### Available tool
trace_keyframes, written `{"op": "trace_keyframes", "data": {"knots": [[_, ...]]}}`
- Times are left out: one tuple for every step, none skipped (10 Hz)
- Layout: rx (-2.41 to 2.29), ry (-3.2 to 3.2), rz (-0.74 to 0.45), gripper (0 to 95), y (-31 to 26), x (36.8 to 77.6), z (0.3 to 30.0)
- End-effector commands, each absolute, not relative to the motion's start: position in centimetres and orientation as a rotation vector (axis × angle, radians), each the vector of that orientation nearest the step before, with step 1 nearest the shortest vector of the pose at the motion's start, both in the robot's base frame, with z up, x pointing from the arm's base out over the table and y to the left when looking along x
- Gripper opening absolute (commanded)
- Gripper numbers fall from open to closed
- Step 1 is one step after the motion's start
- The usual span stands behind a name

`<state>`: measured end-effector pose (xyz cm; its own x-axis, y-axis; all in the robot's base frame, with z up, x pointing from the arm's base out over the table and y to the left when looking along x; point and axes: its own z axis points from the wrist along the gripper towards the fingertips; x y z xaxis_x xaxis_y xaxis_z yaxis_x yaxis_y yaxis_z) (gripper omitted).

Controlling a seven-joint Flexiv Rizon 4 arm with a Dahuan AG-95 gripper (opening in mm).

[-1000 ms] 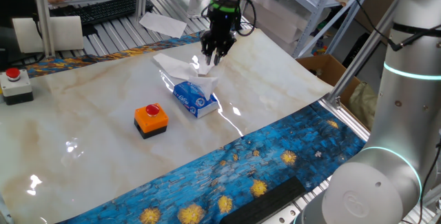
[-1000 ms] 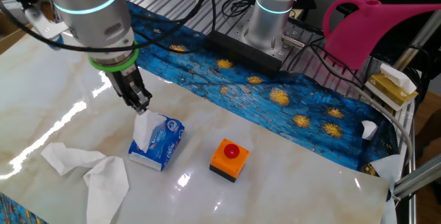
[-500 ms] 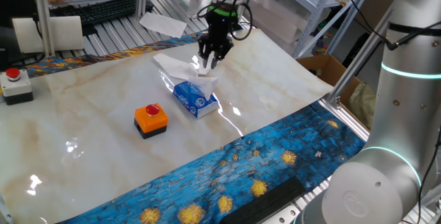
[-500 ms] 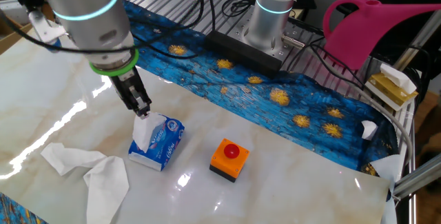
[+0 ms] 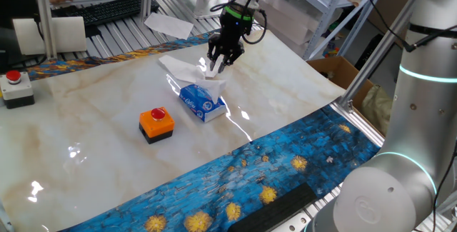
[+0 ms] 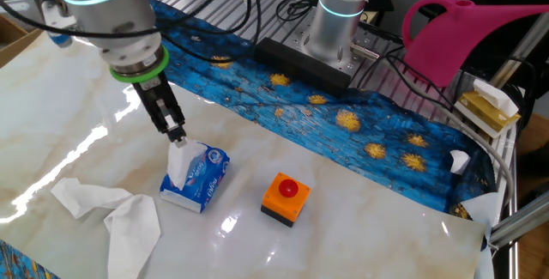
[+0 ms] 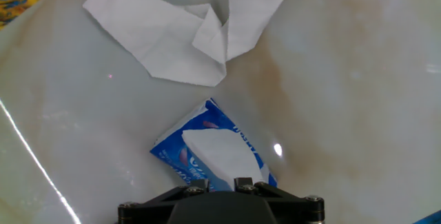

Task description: Pull out a napkin

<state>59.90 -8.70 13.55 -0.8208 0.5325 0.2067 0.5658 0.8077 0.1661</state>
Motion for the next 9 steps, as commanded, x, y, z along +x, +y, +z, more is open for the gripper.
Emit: {"op": "trace_keyframes", "data": {"knots": [[-0.903,-2.81,-0.328,19.0,-8.37,60.51,12.73],[-0.85,-2.874,-0.264,19.0,-8.42,60.6,12.66],[-0.64,-3.021,-0.077,19.0,-8.7,60.51,13.05],[-0.541,-3.058,-0.002,19.0,-8.84,60.48,13.22],[-0.399,-3.104,0.065,38.0,-9.01,60.5,13.36],[-0.277,-3.121,0.104,38.0,-9.01,60.5,13.36],[-0.172,-3.154,0.178,38.0,-9.0,60.5,13.36],[-0.165,-3.215,0.178,95.0,-8.98,60.49,13.34],[-0.116,-3.226,0.182,95.0,-8.95,60.48,13.31]]}}
